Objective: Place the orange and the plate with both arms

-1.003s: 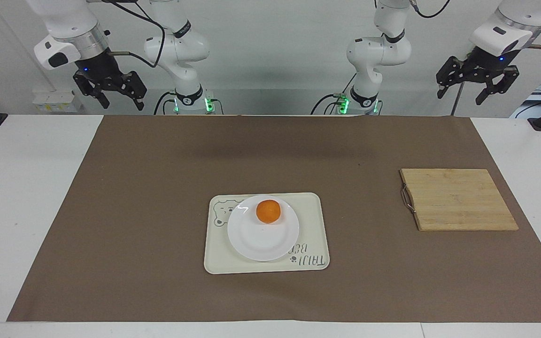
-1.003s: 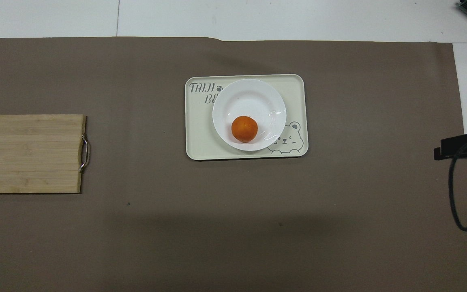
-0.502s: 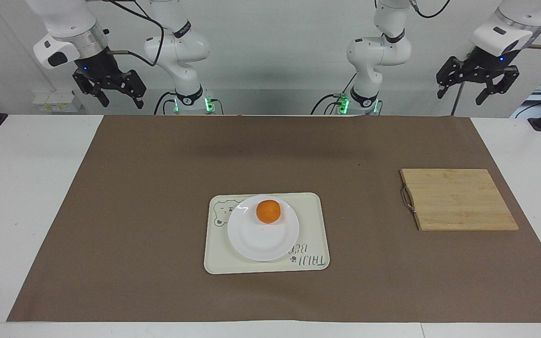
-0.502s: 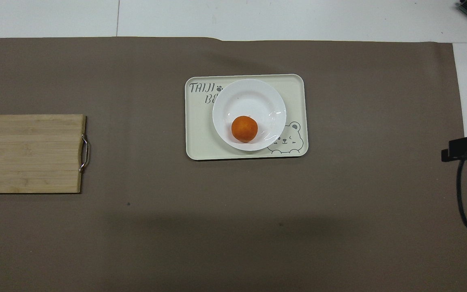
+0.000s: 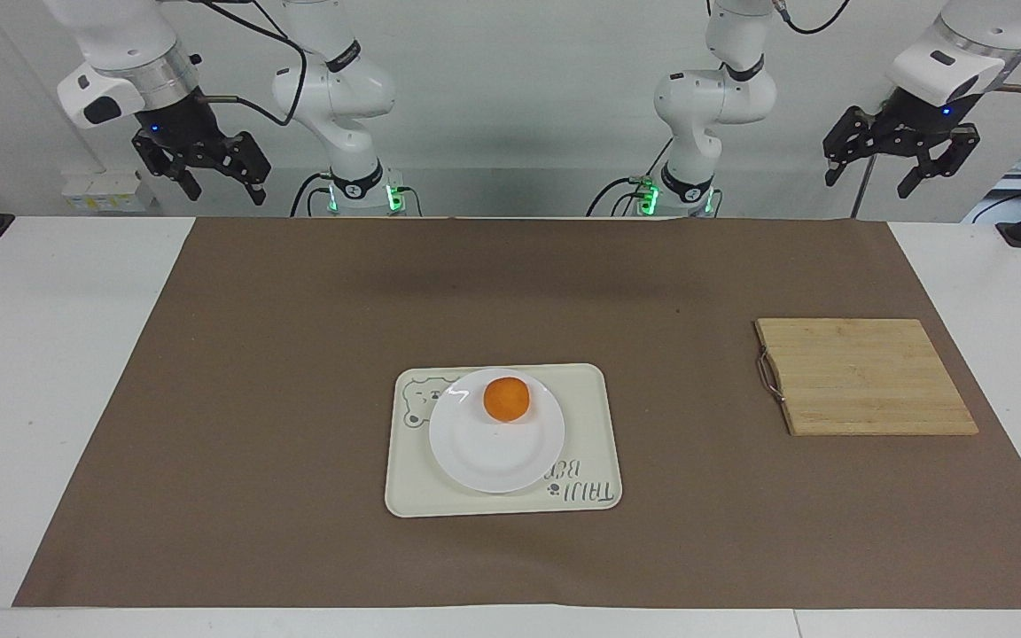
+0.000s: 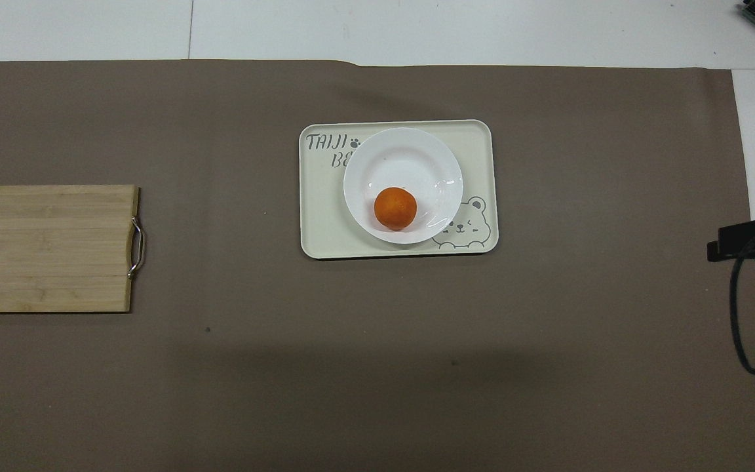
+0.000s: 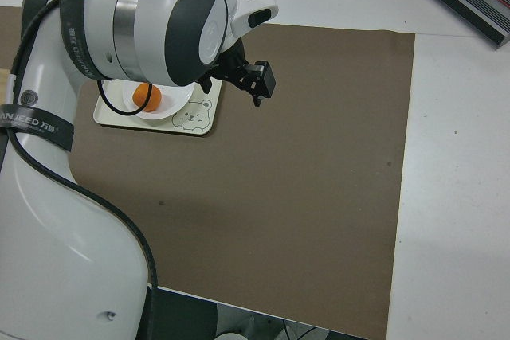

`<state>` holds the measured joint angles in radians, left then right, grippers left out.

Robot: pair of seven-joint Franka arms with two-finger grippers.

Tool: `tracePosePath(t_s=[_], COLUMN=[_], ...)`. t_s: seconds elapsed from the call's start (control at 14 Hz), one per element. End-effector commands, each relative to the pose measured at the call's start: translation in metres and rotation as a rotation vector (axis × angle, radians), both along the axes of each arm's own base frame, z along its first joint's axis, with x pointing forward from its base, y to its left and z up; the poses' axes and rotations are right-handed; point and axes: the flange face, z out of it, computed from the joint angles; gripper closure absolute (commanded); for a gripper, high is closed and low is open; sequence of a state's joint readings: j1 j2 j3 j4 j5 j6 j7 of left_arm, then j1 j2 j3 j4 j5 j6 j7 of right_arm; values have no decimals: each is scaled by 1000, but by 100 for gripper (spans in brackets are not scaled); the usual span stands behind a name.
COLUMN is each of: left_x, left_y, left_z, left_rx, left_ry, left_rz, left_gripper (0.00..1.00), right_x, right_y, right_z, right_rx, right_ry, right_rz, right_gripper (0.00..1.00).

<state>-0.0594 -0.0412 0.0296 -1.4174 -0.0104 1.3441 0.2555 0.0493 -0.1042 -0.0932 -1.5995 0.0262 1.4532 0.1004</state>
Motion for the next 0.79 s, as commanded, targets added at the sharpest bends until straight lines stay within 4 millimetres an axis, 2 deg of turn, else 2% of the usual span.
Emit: tracePosePath(t_s=[0.0, 0.36, 0.57, 0.72], left_x=[-5, -5, -5, -8], left_y=[3, 3, -8, -9], left_z=[3, 3, 5, 4], left_rx=[9, 9, 6, 5], left_ry=[4, 4, -6, 10], left_rz=[-3, -3, -22, -27], left_gripper=[0, 0, 0, 0], right_x=[-3, -2, 1, 2], right_y=[-1, -3, -4, -4], right_z=[5, 7, 8, 7], right_rx=[-26, -73, -54, -55], right_ry=[-10, -16, -41, -41], right_rz=[-4, -3, -17, -15], right_gripper=[0, 0, 0, 0])
